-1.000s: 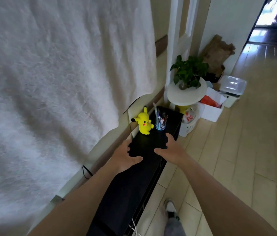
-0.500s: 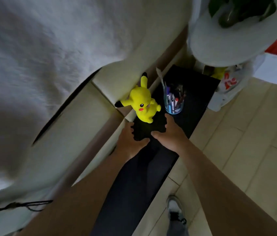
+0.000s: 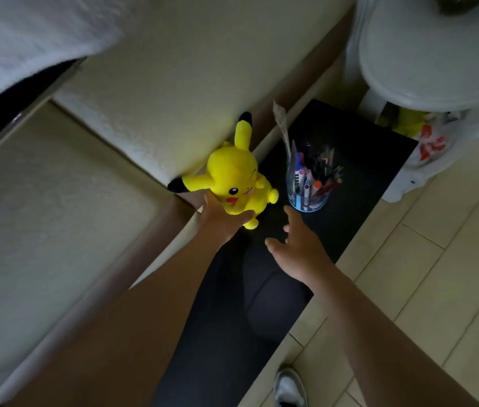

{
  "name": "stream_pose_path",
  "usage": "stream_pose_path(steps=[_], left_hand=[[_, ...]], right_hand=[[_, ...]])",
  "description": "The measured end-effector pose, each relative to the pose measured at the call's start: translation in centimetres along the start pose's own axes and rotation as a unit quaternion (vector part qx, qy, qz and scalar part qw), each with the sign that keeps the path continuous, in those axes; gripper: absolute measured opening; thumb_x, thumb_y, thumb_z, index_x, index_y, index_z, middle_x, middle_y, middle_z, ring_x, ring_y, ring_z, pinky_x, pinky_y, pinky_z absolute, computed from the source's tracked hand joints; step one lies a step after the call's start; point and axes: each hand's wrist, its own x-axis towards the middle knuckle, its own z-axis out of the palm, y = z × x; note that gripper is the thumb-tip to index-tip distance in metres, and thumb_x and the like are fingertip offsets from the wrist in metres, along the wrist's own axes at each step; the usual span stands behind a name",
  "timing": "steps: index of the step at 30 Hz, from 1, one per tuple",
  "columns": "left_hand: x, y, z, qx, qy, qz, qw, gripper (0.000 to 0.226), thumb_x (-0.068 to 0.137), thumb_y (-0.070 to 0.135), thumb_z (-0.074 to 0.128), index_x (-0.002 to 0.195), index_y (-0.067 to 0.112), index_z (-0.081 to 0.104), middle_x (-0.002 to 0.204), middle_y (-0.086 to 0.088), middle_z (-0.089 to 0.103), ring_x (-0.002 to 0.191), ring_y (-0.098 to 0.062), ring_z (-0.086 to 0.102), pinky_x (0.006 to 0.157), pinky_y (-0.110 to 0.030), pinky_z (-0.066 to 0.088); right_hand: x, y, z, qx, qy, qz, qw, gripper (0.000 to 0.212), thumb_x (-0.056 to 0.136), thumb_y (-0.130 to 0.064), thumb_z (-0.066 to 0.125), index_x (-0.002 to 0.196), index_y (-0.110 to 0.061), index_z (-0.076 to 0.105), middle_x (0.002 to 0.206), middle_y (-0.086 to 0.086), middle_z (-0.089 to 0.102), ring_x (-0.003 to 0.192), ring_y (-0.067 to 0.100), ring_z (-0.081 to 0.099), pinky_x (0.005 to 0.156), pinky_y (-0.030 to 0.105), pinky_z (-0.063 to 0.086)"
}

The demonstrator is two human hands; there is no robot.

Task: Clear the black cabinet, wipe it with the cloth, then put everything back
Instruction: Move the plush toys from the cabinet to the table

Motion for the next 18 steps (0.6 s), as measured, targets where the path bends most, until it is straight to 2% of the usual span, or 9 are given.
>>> stream_pose_path(steps=[4,9,12,15,18], left_hand=[[0.8,0.7,1.1,-0.038,0.057,0.005,0.998,0.085,0.071,0.037,0.088,0.134,0.021,0.032,0.115,0.0,0.054,0.101,-0.02,0.057,0.082,-0.042,0.055],[0.5,0.9,1.2,-0.068,0.079,-0.013,0.994,0.053,0.081,0.027,0.077,0.114,0.03,0.035,0.104,-0.003,0.06,0.088,-0.016,0.061,0.063,-0.03,0.054],[-0.3,0.9,0.6,-0.068,0.088,-0.009,0.994,0.047,0.081,0.027,0.072,0.116,0.032,0.041,0.097,0.002,0.06,0.089,-0.017,0.061,0.069,-0.035,0.054],[-2.1,0.6,-0.4,-0.078,0.05,-0.028,0.995,0.045,0.078,0.034,0.068,0.114,0.039,0.04,0.101,0.001,0.062,0.094,-0.02,0.062,0.076,-0.043,0.056],[-5.3,0.1,-2.3,-0.06,0.019,-0.051,0.997,0.049,0.084,0.034,0.071,0.125,0.033,0.045,0.107,0.004,0.061,0.1,-0.019,0.063,0.075,-0.037,0.054]], right_hand=[[0.8,0.5,0.2,-0.001,-0.006,0.0,1.0,0.084,0.096,-0.025,0.065,0.16,-0.028,0.011,0.155,0.009,0.039,0.139,0.026,0.045,0.111,0.044,0.043],[1.0,1.0,1.0,0.004,-0.008,0.009,1.0,0.083,0.096,-0.025,0.064,0.16,-0.029,0.012,0.155,0.008,0.041,0.138,0.026,0.046,0.111,0.044,0.044],[0.6,0.7,1.5,0.01,0.005,0.011,1.0,0.081,0.096,-0.022,0.064,0.16,-0.026,0.014,0.155,0.01,0.041,0.138,0.027,0.047,0.11,0.045,0.044],[-0.8,0.1,2.2,0.012,0.023,0.015,1.0,0.081,0.095,-0.021,0.065,0.16,-0.025,0.016,0.152,0.01,0.043,0.136,0.027,0.049,0.108,0.042,0.046],[-3.0,-0.9,2.6,-0.008,0.045,0.003,0.999,0.08,0.095,-0.019,0.065,0.159,-0.022,0.018,0.152,0.012,0.042,0.134,0.028,0.049,0.104,0.038,0.045]])
